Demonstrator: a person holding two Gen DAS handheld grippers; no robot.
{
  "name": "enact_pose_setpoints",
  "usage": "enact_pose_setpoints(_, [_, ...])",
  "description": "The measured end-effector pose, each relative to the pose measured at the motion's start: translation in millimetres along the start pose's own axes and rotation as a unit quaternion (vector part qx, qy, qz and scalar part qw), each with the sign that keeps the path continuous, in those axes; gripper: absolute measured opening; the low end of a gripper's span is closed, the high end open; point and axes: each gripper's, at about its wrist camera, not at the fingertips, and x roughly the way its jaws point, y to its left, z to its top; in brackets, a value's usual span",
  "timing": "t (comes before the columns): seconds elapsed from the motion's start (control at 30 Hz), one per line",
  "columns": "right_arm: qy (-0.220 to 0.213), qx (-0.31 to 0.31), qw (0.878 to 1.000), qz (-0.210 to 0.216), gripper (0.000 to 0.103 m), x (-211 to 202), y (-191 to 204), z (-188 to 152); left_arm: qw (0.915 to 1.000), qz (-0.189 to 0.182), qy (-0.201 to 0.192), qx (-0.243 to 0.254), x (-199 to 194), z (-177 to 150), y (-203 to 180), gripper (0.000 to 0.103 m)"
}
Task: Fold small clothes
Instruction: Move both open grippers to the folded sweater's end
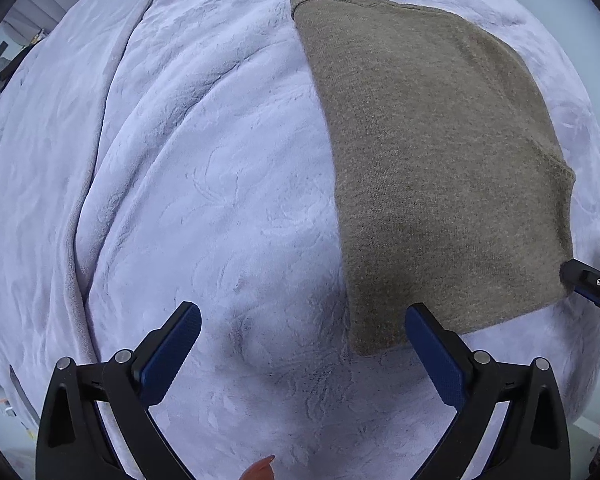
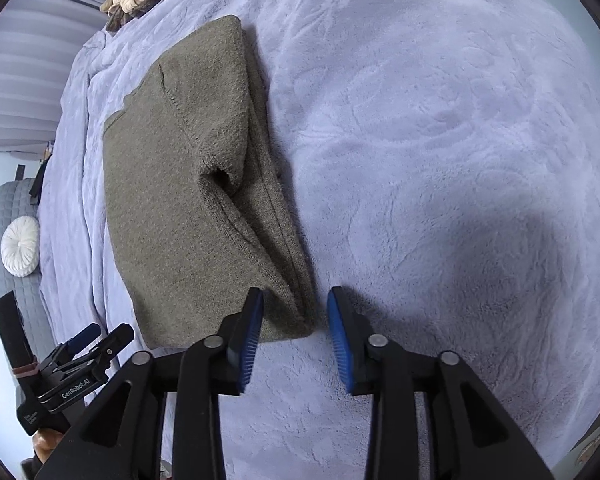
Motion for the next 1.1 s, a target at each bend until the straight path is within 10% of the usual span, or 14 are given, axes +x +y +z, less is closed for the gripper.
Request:
enact_pose_setpoints(0.43, [-0.023,-0.006,1.000,0.013,0.062,-12,5,8,0.9985,-0.031,0.041,-0.018,19,5,11,0.102])
enact_pose_setpoints(0.8, [-0.035,-0.011,0.997,0.064,0.062,-17,2,39,0.9948,-0.073,-0.035,-0.063,-6,50,54,0.102])
enact_pose_setpoints(1.1, [0.000,-0.042,0.994,0.106,0.064,9,11,88,0.9791,-0.192,-0.011,-0.067,27,94,53,0.102])
